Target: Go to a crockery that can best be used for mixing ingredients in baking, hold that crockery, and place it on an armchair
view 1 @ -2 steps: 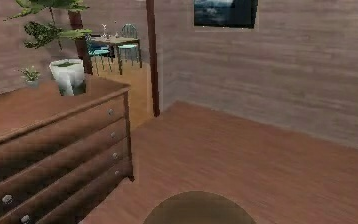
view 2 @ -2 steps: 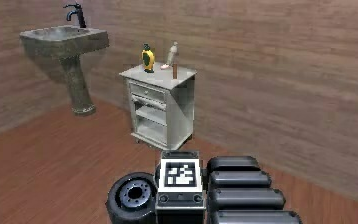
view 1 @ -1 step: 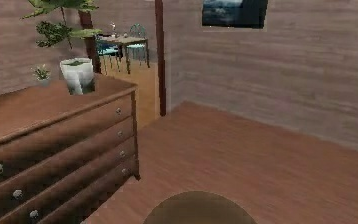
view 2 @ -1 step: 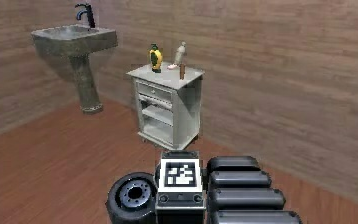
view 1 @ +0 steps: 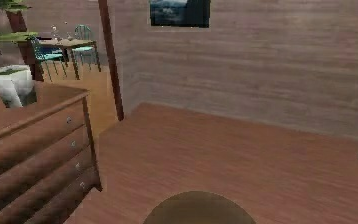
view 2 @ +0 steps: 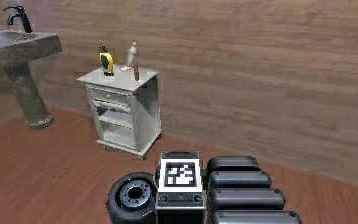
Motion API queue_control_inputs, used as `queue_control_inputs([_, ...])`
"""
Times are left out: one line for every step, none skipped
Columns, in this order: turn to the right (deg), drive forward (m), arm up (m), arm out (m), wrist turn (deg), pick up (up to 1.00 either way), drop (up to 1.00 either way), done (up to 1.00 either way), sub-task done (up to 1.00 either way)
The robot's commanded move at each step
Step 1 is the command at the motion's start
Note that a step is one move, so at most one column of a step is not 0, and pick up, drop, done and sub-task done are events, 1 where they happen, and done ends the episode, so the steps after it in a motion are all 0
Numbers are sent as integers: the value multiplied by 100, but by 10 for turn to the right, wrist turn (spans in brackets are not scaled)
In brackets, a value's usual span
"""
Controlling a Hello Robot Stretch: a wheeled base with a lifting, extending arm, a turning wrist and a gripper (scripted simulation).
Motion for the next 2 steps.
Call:
queue_control_inputs([0,100,0,0,0,0,0,0,0])
queue_control_inputs([0,40,0,0,0,0,0,0,0])
